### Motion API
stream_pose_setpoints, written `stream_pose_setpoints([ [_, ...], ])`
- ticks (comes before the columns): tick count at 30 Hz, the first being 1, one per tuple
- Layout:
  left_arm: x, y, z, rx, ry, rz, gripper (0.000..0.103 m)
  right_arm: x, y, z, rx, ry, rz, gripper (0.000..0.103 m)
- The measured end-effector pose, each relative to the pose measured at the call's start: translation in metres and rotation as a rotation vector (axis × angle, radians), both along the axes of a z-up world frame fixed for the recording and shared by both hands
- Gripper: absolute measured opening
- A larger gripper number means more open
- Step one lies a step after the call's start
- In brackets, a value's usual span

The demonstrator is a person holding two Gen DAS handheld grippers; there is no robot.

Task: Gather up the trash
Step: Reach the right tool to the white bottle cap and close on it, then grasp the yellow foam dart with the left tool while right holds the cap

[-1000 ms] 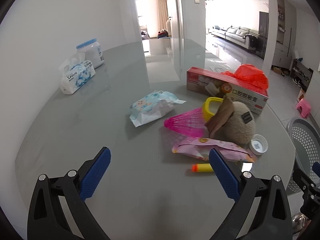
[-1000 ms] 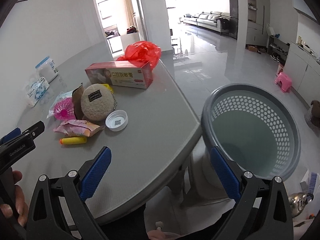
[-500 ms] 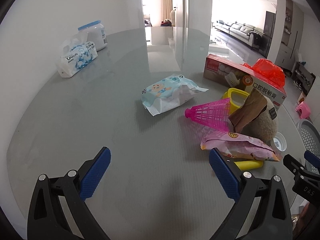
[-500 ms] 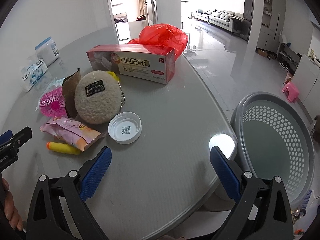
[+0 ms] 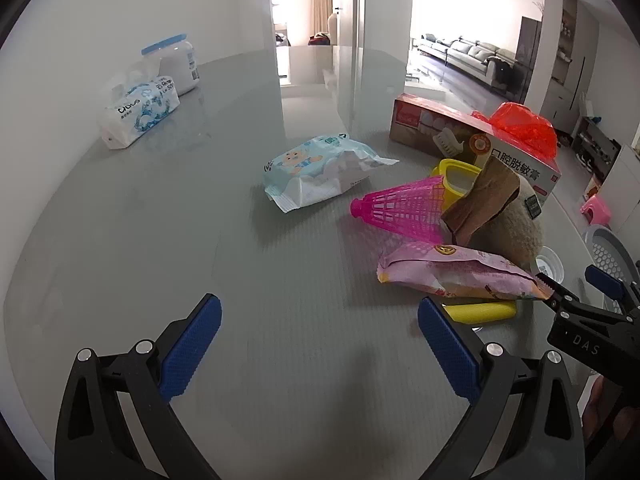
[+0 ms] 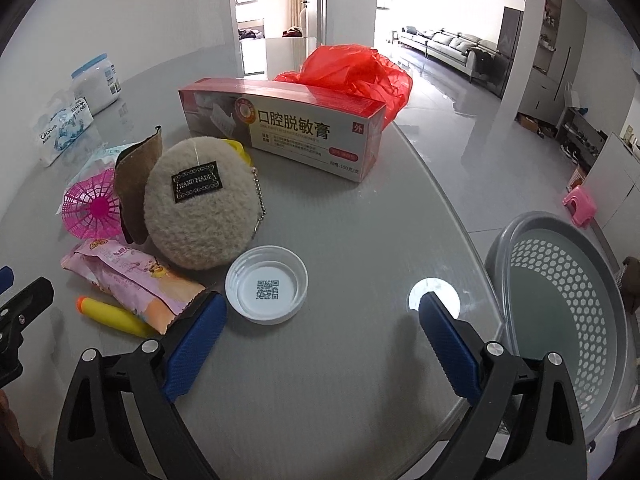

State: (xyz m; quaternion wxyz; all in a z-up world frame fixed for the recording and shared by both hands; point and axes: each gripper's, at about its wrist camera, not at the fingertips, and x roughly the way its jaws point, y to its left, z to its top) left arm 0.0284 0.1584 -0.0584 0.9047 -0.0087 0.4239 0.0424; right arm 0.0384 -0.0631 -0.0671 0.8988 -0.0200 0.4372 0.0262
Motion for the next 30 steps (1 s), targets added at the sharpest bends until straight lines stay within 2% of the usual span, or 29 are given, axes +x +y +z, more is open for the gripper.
stream_pose_setpoints([
  [6,-0.002,-0.003,-0.001,-0.017,0.011,-0.006,0.097,0.005,0.009,0.004,0.011,-0.015,0.034,0.068],
  [10,-0.005,-0.008,0.000,-0.025,0.008,-0.018,0.097,0.002,0.016,0.005,0.012,-0.024,0.073,0.041],
  [11,-0.005,-0.010,0.001,-0.027,0.006,-0.023,0.097,0.001,0.017,0.006,0.008,-0.025,0.078,0.040],
  [20,-0.010,-0.030,-0.002,-0.075,0.017,-0.052,0.097,-0.021,-0.012,0.014,0.090,-0.041,0.022,0.040],
  [30,-0.003,-0.066,-0.012,-0.081,0.040,-0.104,0.097,-0.057,-0.049,0.018,0.139,-0.037,-0.048,0.040],
])
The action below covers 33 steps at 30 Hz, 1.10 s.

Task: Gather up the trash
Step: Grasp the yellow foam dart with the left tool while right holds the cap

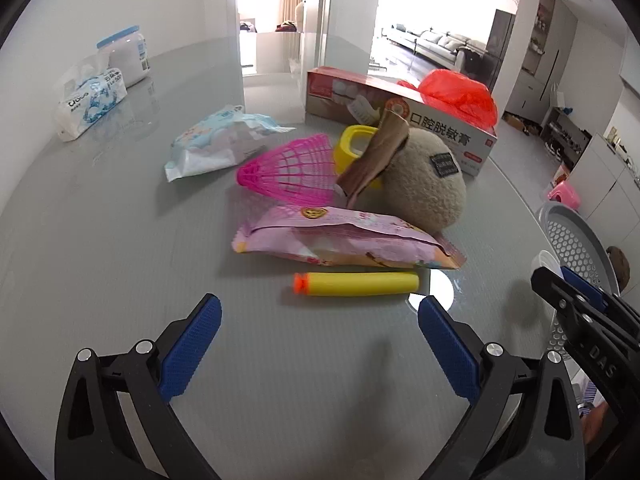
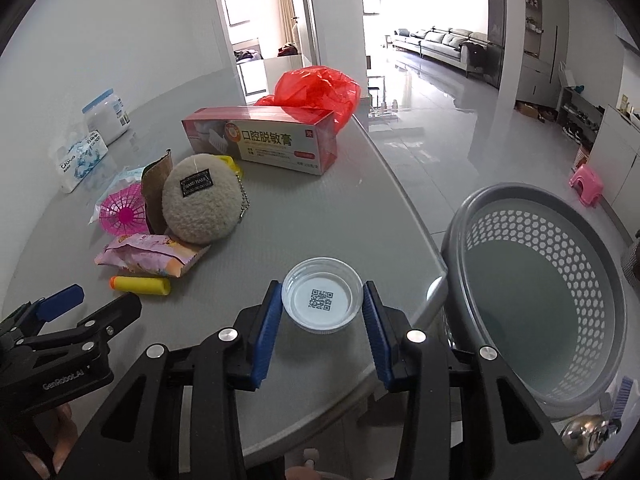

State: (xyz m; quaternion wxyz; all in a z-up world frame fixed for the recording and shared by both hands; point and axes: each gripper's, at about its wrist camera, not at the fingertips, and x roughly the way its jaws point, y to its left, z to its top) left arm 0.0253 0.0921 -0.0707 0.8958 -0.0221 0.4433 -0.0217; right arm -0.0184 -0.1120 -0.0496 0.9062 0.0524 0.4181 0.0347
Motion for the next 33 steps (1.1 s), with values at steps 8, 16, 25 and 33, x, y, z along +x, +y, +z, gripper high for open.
stream_pose_setpoints([
  [8,0.014,-0.022,-0.005,0.019,0.053,-0.040,0.097,-0.011,-0.021,0.003,0.045,-0.009,-0.029,0.040],
  [16,0.022,-0.027,-0.011,0.055,0.071,-0.008,0.096,-0.016,-0.035,0.003,0.073,-0.012,-0.042,0.040],
  [25,0.020,-0.021,-0.005,0.048,0.046,-0.016,0.068,-0.014,-0.033,0.005,0.084,-0.013,-0.033,0.040],
  [33,0.007,-0.014,0.001,0.036,0.037,-0.030,0.068,-0.016,-0.028,0.009,0.081,-0.019,-0.024,0.040],
])
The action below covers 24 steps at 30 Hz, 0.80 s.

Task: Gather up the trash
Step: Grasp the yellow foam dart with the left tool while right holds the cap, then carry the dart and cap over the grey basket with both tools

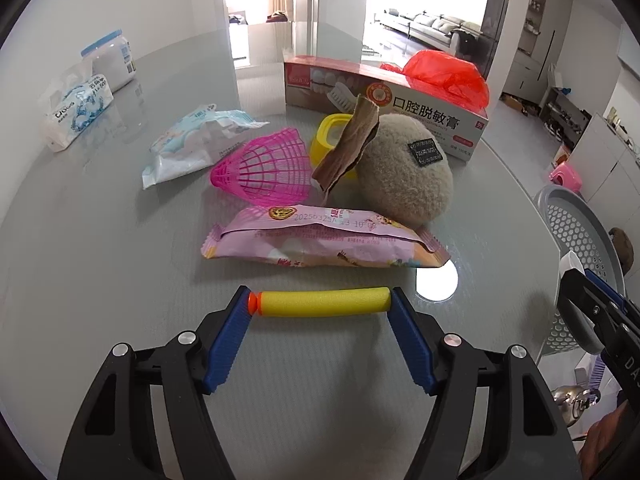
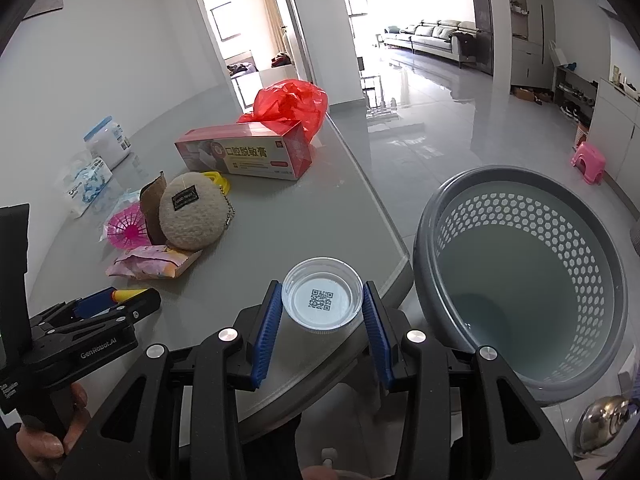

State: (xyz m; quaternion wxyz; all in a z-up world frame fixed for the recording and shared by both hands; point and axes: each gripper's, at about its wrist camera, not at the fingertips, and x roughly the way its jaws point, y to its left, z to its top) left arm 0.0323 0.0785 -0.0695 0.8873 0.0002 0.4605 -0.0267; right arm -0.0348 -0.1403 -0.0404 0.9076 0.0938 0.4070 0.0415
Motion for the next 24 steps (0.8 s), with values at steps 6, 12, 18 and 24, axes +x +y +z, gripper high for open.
stream_pose_setpoints([
  [6,-0.016,-0.003,0.024,0.014,-0.079,-0.026,0.068,-0.007,0.001,0.005,-0.005,-0.013,0.002,0.040],
  [12,-0.020,-0.024,0.043,-0.018,-0.121,-0.097,0.068,-0.017,-0.015,0.009,-0.020,-0.015,-0.030,0.040],
  [18,-0.017,-0.059,0.056,-0.039,-0.140,-0.178,0.068,-0.028,-0.054,0.020,-0.030,-0.036,-0.110,0.040],
  [24,-0.015,-0.101,0.070,-0.062,-0.168,-0.276,0.068,-0.036,-0.096,0.028,-0.037,-0.058,-0.202,0.040],
])
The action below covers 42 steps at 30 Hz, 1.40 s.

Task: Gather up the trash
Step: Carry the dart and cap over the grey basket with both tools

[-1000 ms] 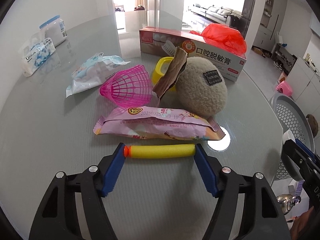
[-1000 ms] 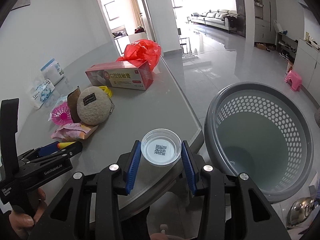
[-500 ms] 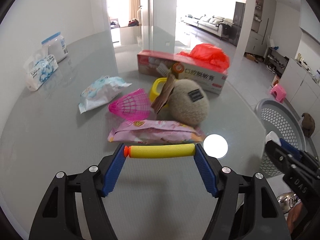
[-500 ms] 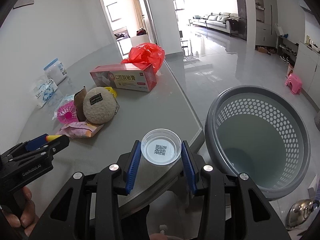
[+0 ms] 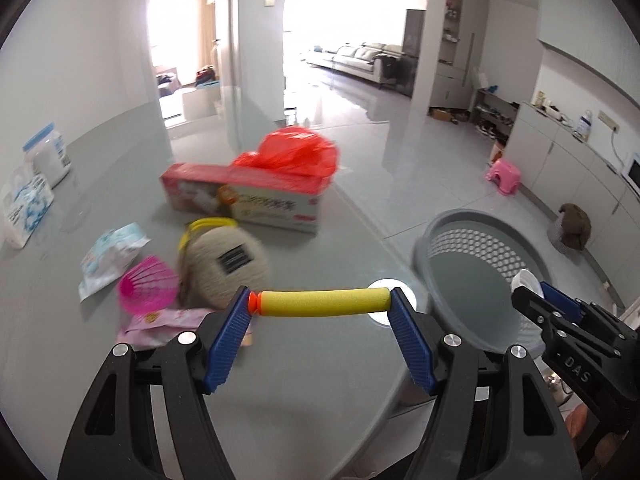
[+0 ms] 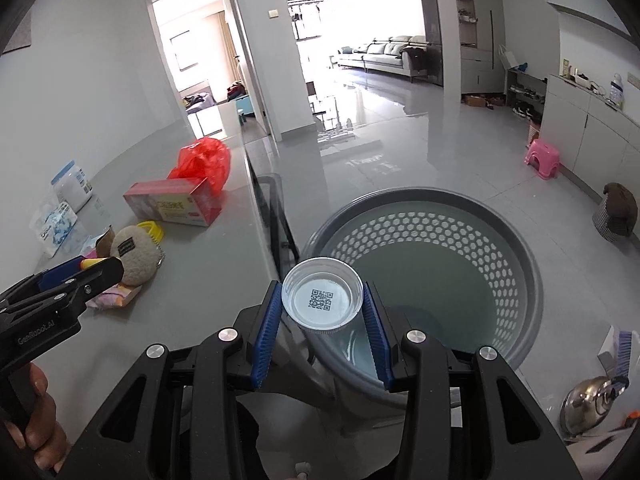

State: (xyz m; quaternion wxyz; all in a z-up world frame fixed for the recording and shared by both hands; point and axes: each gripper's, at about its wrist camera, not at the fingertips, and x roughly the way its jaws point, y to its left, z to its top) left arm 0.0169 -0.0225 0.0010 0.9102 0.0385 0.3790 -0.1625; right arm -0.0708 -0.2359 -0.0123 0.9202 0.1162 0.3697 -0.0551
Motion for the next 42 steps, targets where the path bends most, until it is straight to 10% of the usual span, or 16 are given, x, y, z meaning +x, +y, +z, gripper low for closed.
stream_pose_setpoints([
  [17,-0.006,-0.114,0.028,0.002,-0.096,-0.237,0.068,-0.021,-0.085,-0.011,0.037,-0.015,-0.151,0.040],
  [42,0.020,-0.197,-0.067,0.144,0.052,-0.269,0.068,0.001,-0.137,-0.076,0.152,0.068,-0.122,0.040],
])
